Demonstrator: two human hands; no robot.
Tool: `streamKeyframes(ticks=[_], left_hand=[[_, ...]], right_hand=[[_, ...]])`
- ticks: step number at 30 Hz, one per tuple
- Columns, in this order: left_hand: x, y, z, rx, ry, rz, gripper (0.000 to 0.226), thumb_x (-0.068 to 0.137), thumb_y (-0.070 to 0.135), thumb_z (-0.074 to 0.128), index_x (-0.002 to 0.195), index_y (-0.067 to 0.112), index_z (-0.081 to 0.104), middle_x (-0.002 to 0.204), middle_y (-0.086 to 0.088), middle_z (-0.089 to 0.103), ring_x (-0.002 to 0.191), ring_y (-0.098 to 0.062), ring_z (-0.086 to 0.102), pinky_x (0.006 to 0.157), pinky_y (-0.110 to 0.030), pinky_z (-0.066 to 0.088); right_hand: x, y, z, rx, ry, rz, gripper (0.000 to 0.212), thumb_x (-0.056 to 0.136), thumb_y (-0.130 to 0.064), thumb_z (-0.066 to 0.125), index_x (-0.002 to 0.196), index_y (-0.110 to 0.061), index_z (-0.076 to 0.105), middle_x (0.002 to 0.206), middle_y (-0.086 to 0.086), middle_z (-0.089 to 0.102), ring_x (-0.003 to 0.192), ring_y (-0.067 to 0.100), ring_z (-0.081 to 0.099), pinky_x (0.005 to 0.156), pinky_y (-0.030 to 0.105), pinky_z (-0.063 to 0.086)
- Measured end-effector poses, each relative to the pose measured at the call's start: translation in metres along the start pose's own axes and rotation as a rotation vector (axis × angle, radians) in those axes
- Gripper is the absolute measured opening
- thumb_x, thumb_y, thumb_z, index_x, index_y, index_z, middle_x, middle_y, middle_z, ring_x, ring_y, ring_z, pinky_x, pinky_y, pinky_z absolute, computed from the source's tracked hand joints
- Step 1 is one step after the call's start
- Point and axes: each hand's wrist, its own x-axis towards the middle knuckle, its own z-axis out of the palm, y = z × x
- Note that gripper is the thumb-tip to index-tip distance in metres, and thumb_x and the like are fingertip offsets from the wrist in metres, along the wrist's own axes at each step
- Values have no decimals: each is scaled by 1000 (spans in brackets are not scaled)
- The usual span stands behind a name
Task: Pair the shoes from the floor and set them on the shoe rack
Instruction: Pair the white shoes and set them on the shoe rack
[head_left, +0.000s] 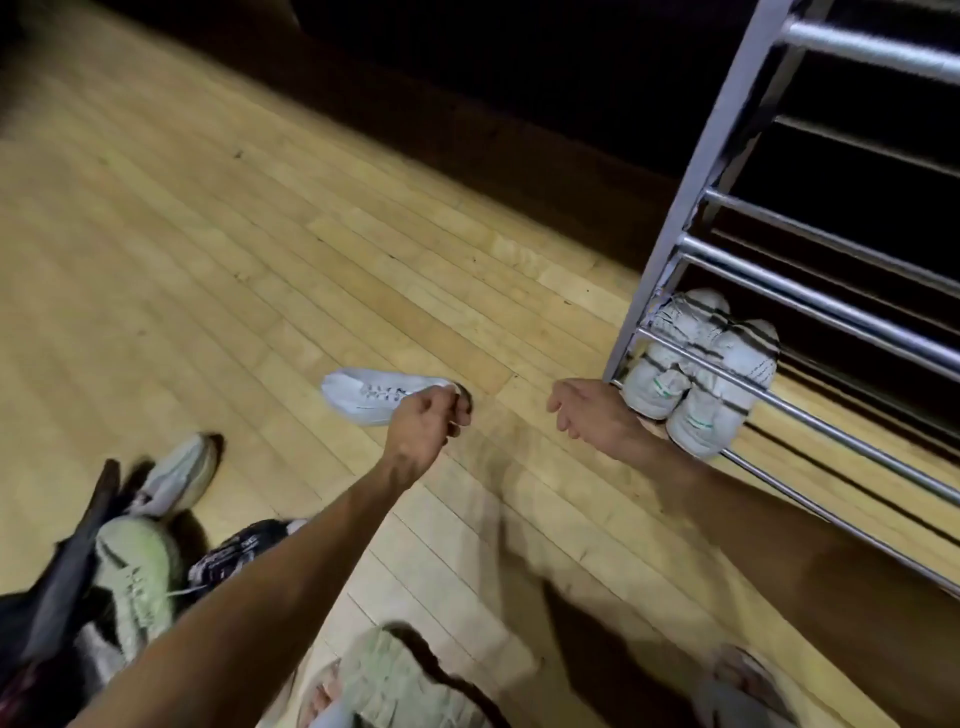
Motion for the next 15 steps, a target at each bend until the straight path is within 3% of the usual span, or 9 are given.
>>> streamKeyframes(ticks=[6, 9, 11, 15], left_hand=[[-11, 9, -102, 92, 130, 10, 36, 103, 23, 40, 81, 11, 66, 73, -3, 67, 57, -14, 52, 53, -20, 41], [-14, 6, -135, 136, 166, -9, 37, 102, 25, 39, 82, 11, 67, 75, -5, 69, 58, -15, 53, 57, -27, 42], [-14, -6, -149, 158, 160, -37, 39, 102, 27, 38, 85, 9, 67, 77, -6, 69, 59, -17, 53, 58, -27, 42], [-13, -49, -164, 221, 122, -102, 42, 104, 30, 35, 85, 9, 68, 80, -5, 71, 62, -17, 57, 59, -26, 42]], right_hand=[[6, -83, 41, -86, -33, -162, 34, 99, -26, 41, 85, -8, 67, 75, 5, 65, 75, 23, 57, 70, 33, 45], [13, -105, 63, -156, -42, -173, 33, 98, -24, 41, 96, -5, 68, 97, 15, 69, 91, 32, 60, 81, 38, 47], [20, -106, 81, -272, -85, -196, 30, 99, -18, 38, 102, -3, 64, 106, 16, 66, 98, 34, 58, 81, 37, 43], [26, -85, 110, -382, -127, -176, 28, 103, -22, 35, 97, -7, 57, 97, 9, 57, 89, 27, 51, 73, 31, 33]])
